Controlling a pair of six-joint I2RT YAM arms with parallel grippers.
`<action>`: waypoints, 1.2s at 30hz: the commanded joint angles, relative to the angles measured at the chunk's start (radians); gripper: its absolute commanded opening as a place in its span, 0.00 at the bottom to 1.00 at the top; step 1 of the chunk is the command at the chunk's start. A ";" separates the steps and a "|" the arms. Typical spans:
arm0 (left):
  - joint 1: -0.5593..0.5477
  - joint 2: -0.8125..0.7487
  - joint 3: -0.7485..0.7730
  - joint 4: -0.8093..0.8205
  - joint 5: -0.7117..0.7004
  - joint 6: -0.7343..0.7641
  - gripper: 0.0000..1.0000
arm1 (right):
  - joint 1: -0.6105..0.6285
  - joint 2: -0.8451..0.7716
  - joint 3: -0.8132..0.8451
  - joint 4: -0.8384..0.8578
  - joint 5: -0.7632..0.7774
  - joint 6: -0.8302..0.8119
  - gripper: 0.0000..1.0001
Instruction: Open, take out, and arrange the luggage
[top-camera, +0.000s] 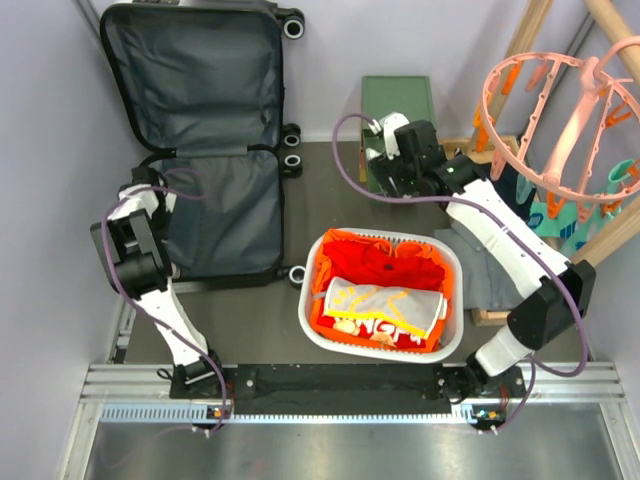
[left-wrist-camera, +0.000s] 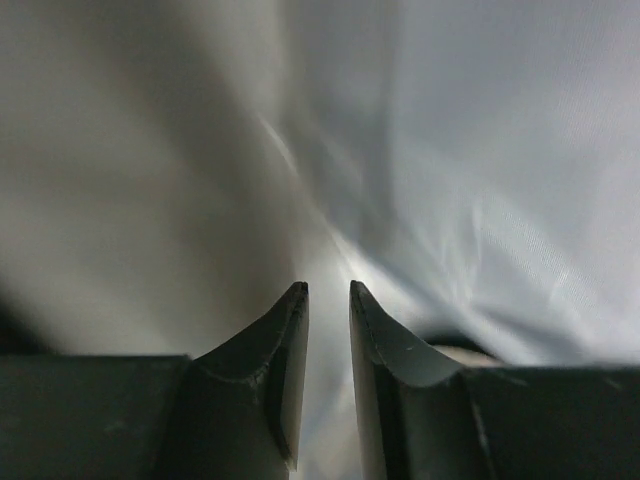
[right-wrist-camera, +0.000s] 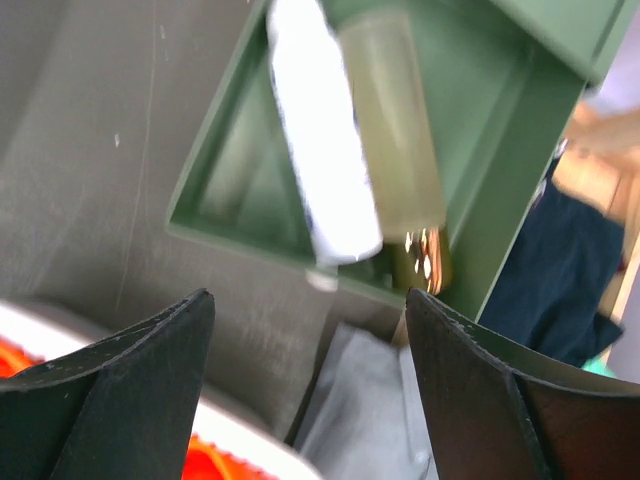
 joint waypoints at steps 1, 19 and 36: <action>-0.004 -0.093 -0.119 -0.041 -0.012 -0.004 0.29 | 0.007 -0.080 -0.054 -0.049 0.025 0.094 0.73; -0.135 -0.176 -0.118 -0.097 0.286 -0.071 0.31 | -0.051 0.064 -0.166 0.226 -0.062 0.247 0.20; -0.136 -0.238 -0.115 -0.107 0.267 -0.054 0.32 | -0.091 0.233 -0.005 0.460 0.005 0.238 0.18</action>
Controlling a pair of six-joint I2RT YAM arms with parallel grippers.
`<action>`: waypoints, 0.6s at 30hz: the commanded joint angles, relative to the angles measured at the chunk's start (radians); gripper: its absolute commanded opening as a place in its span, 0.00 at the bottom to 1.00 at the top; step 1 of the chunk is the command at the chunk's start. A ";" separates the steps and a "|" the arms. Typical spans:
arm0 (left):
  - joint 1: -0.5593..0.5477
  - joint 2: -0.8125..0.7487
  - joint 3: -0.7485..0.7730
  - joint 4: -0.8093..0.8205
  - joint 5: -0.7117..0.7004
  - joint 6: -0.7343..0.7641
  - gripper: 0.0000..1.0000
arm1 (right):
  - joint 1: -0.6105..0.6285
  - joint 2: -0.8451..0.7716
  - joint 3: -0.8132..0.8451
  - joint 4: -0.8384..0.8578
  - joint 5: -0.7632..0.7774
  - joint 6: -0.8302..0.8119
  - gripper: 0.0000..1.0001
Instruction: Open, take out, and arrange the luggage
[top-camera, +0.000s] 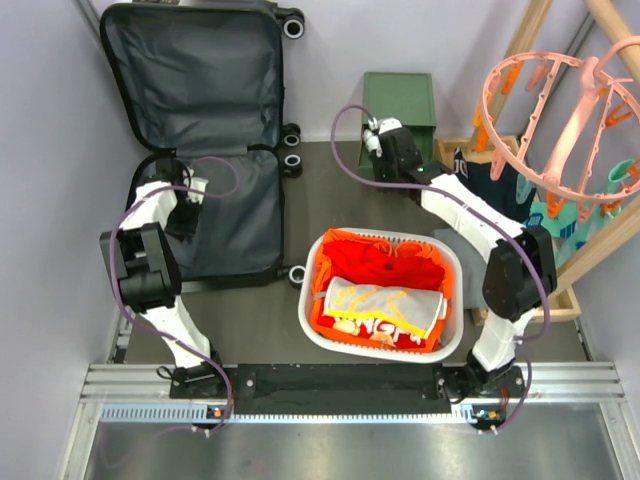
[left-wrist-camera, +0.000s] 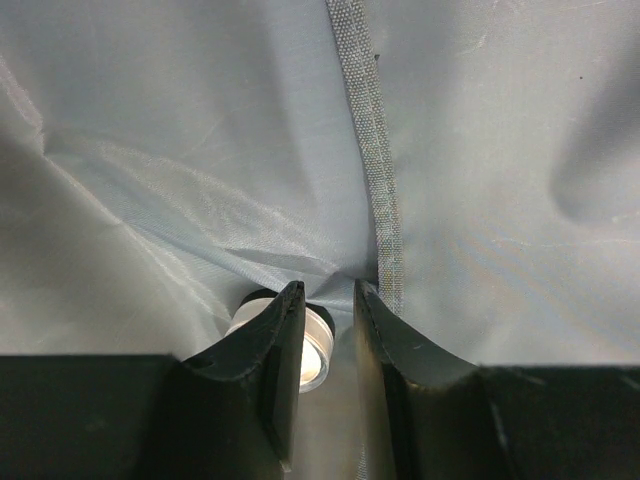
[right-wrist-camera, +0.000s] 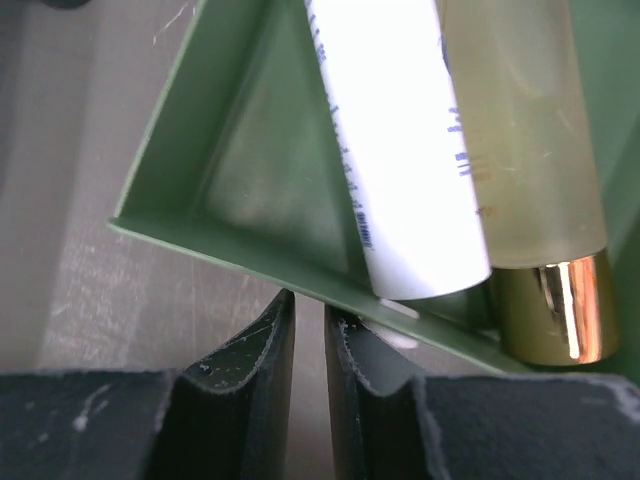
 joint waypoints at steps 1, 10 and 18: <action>0.001 -0.053 0.005 -0.010 0.012 0.003 0.31 | -0.046 0.076 0.137 0.178 0.058 -0.050 0.18; 0.001 -0.067 0.005 -0.010 -0.004 0.012 0.31 | -0.119 0.249 0.312 0.249 0.077 -0.156 0.18; 0.001 -0.061 0.026 -0.023 -0.010 0.009 0.31 | -0.153 0.349 0.434 0.323 0.063 -0.227 0.18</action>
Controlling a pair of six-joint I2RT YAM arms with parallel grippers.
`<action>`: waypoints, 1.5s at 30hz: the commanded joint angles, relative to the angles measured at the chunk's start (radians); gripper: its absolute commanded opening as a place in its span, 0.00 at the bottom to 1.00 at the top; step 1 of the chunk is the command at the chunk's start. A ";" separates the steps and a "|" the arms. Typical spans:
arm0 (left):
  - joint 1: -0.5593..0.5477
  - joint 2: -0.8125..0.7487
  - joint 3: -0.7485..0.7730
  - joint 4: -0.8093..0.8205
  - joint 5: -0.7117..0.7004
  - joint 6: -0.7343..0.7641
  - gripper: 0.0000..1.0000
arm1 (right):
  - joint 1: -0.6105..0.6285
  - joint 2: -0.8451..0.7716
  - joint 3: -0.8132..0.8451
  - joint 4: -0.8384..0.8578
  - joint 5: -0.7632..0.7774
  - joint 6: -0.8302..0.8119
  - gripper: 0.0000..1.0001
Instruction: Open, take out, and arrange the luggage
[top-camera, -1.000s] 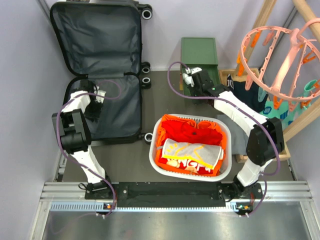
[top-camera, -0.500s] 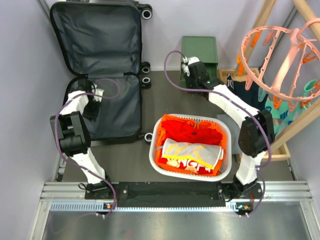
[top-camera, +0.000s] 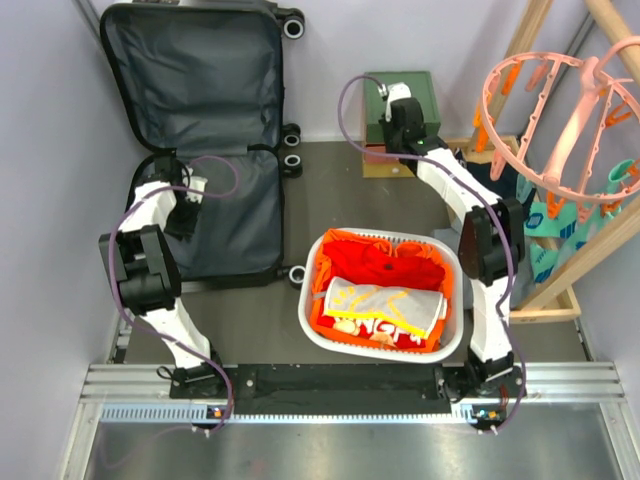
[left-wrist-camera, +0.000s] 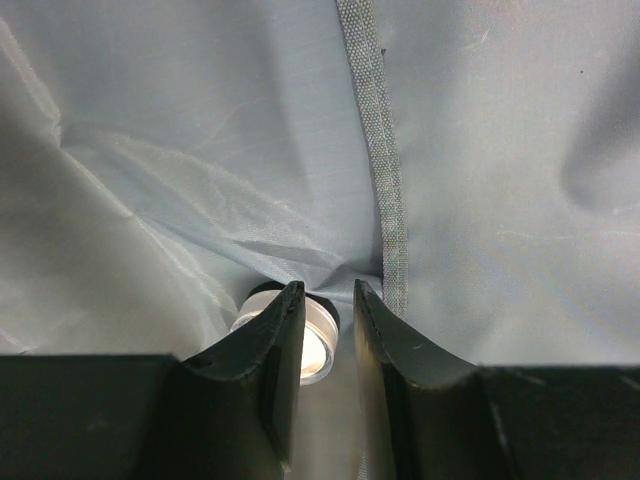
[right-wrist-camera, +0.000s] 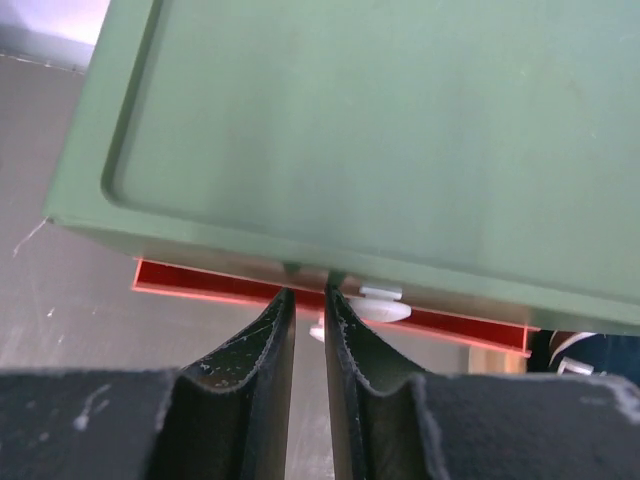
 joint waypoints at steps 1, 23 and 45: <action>0.003 -0.044 0.026 -0.022 -0.003 0.005 0.31 | -0.018 0.031 0.101 0.159 0.027 -0.074 0.18; -0.069 -0.151 0.097 -0.048 0.101 -0.022 0.99 | 0.100 -0.527 -0.347 -0.082 -0.244 -0.094 0.99; -0.169 -1.042 -0.669 0.337 0.123 -0.126 0.99 | 0.144 -1.352 -1.036 -0.093 -0.085 0.159 0.99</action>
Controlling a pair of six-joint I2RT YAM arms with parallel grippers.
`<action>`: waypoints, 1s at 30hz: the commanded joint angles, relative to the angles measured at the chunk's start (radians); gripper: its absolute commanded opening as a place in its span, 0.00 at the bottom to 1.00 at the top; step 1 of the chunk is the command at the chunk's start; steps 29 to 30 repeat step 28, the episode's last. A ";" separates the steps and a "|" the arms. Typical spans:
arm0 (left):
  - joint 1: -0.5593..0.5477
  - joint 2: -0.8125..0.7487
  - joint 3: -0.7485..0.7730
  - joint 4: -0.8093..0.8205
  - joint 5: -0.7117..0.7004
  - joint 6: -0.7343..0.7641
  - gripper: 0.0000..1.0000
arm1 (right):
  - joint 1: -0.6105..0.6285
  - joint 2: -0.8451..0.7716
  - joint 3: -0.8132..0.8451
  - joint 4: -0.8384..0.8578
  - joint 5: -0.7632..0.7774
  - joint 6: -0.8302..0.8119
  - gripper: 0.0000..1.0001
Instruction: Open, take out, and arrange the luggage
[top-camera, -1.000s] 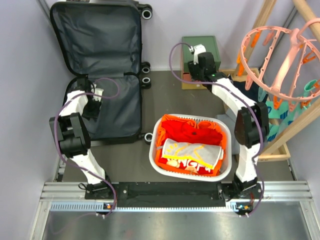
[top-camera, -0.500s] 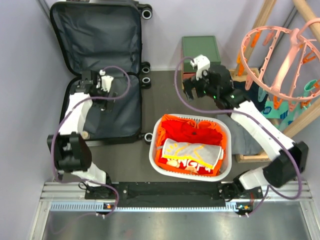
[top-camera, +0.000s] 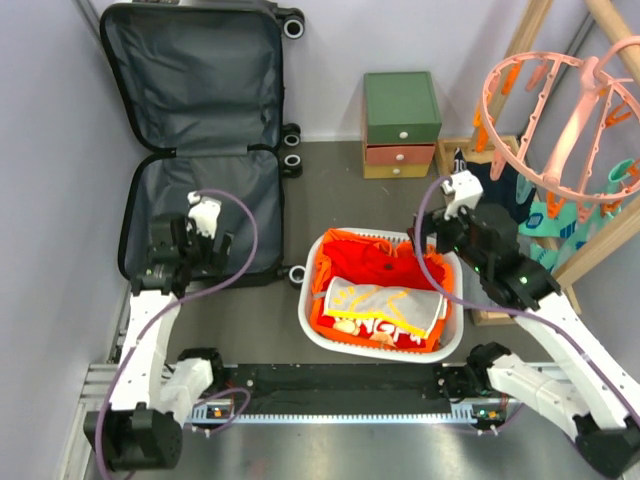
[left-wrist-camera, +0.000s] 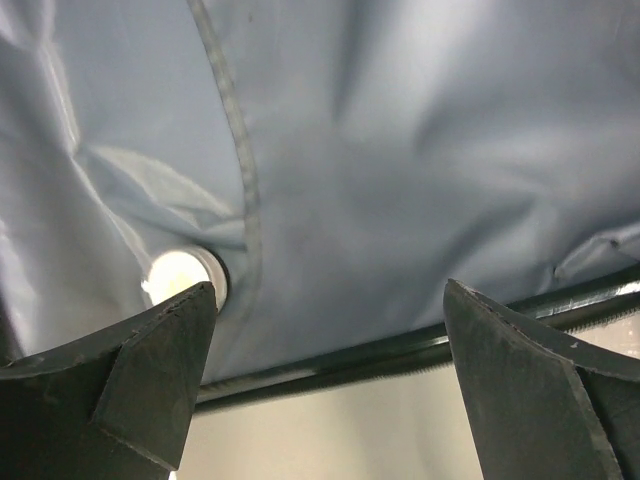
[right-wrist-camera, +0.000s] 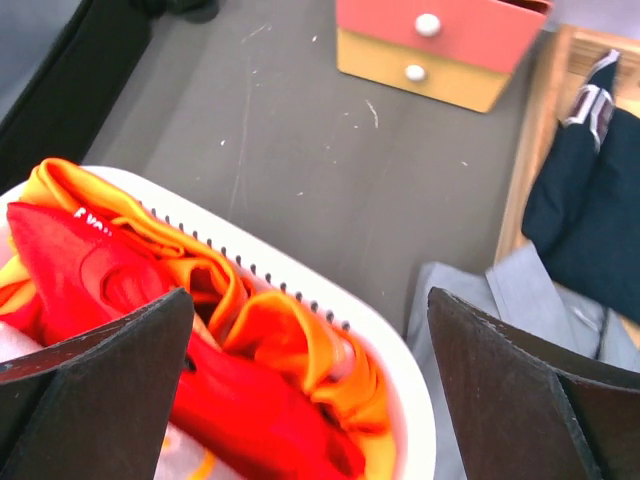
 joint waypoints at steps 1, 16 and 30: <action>0.003 -0.134 -0.122 0.121 -0.045 -0.065 0.99 | 0.000 -0.116 -0.076 0.048 0.050 0.069 0.99; 0.004 -0.220 -0.201 0.178 -0.102 -0.122 0.99 | 0.000 -0.166 -0.105 -0.030 0.146 0.135 0.99; 0.010 -0.223 -0.212 0.188 -0.118 -0.122 0.99 | 0.000 -0.155 -0.110 -0.021 0.186 0.149 0.99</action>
